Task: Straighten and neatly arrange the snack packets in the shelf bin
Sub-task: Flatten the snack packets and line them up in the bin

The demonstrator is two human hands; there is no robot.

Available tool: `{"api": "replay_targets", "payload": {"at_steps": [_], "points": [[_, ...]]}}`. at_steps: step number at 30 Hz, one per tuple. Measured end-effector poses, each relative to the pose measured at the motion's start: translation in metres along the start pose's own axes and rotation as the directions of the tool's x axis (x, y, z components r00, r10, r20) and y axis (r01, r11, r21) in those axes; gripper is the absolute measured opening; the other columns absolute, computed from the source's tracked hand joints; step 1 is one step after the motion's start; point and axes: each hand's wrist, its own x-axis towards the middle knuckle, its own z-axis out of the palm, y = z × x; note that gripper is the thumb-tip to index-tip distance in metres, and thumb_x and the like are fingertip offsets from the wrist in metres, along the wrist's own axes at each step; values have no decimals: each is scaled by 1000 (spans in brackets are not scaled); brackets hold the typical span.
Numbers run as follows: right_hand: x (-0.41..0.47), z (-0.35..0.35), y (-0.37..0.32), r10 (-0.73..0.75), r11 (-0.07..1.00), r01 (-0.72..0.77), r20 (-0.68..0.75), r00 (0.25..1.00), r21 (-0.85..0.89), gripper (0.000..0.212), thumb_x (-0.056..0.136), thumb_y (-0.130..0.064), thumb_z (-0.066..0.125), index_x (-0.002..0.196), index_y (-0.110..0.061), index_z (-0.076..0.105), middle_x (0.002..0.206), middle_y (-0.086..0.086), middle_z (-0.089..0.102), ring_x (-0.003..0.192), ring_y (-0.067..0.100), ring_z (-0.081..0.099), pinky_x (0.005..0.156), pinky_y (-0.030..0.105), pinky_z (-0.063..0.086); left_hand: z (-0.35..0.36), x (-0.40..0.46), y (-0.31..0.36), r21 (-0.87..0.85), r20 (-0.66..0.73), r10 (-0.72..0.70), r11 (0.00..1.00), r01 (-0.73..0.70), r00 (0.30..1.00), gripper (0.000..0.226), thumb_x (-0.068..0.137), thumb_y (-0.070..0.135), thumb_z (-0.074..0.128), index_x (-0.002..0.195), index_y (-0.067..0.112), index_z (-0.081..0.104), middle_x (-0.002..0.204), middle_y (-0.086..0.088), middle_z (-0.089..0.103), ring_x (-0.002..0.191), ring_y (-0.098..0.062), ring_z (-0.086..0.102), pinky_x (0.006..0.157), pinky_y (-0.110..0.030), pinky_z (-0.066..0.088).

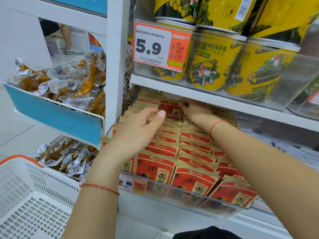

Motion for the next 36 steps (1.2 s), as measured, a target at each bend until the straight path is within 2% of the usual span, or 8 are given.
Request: {"api": "replay_targets", "payload": {"at_steps": [5, 7, 9, 15, 20, 27, 31, 36], "points": [[-18, -6, 0, -140, 989, 143, 82, 987, -34, 62, 94, -61, 37, 148, -31, 24, 141, 5, 48, 120, 29, 51, 87, 32, 42, -5, -1, -5, -37, 9, -8, 999, 8, 1000, 53, 96, 57, 35, 143, 32, 45, 125, 15, 59, 119, -6, 52, 100, -29, 40], [-26, -9, -1, -207, 971, 221, 134, 969, -96, 69, 90, -71, 31, 149, -43, 12, 144, 2, 45, 122, 29, 50, 83, 31, 43, -5, 0, -5, -41, 10, -14, 999, 14, 1000, 52, 97, 56, 36, 142, 33, 45, 122, 18, 59, 118, -5, 52, 99, -29, 39], [-26, -10, -1, -169, 974, 193, 191, 967, -115, 73, 86, -77, 23, 149, -46, 4, 156, -1, 29, 134, 29, 40, 96, 34, 42, -3, 0, -3, -28, 5, -17, 999, 17, 1000, 50, 97, 54, 37, 142, 32, 45, 110, 23, 55, 113, -2, 50, 94, -26, 37], [-9, -6, 1, -105, 988, 132, 264, 959, -83, 90, 77, -86, 23, 152, -38, 8, 161, -7, 10, 146, 23, 19, 115, 39, 22, 0, -1, -2, 23, 3, -5, 1000, 5, 1000, 50, 98, 53, 37, 144, 32, 44, 106, 25, 51, 109, 0, 48, 90, -24, 35], [4, -2, -3, -35, 996, 58, 300, 953, -67, 107, 66, -95, 26, 152, -31, 17, 158, -1, 24, 141, 25, 31, 113, 38, 28, -1, 1, -2, 1, 7, -10, 1000, 10, 1000, 49, 98, 52, 37, 142, 33, 45, 100, 28, 51, 108, -1, 49, 86, -22, 38], [-1, -4, -6, -41, 986, 85, 285, 958, -143, 90, 79, -81, 39, 149, -27, 28, 154, 0, 32, 137, 24, 37, 109, 37, 34, -1, 1, -1, 13, 8, -2, 1000, 2, 1000, 49, 99, 51, 37, 143, 32, 44, 109, 22, 53, 111, -2, 49, 92, -24, 35], [-4, -4, -9, -80, 990, 96, 143, 986, -106, 36, 91, -50, 56, 112, -21, 64, 103, -3, 64, 93, 17, 56, 77, 27, 45, -2, 0, 0, 19, 11, 2, 1000, -2, 1000, 49, 99, 50, 38, 143, 31, 44, 105, 24, 51, 110, -2, 48, 93, -24, 35], [-12, -3, -11, -69, 994, 75, 80, 994, -77, 15, 93, -44, 57, 87, -31, 62, 89, -7, 58, 82, 16, 54, 56, 22, 35, -2, 3, -1, 23, 22, 9, 1000, -9, 1000, 50, 99, 51, 39, 143, 30, 45, 114, 19, 55, 114, -4, 50, 97, -27, 37]]}}
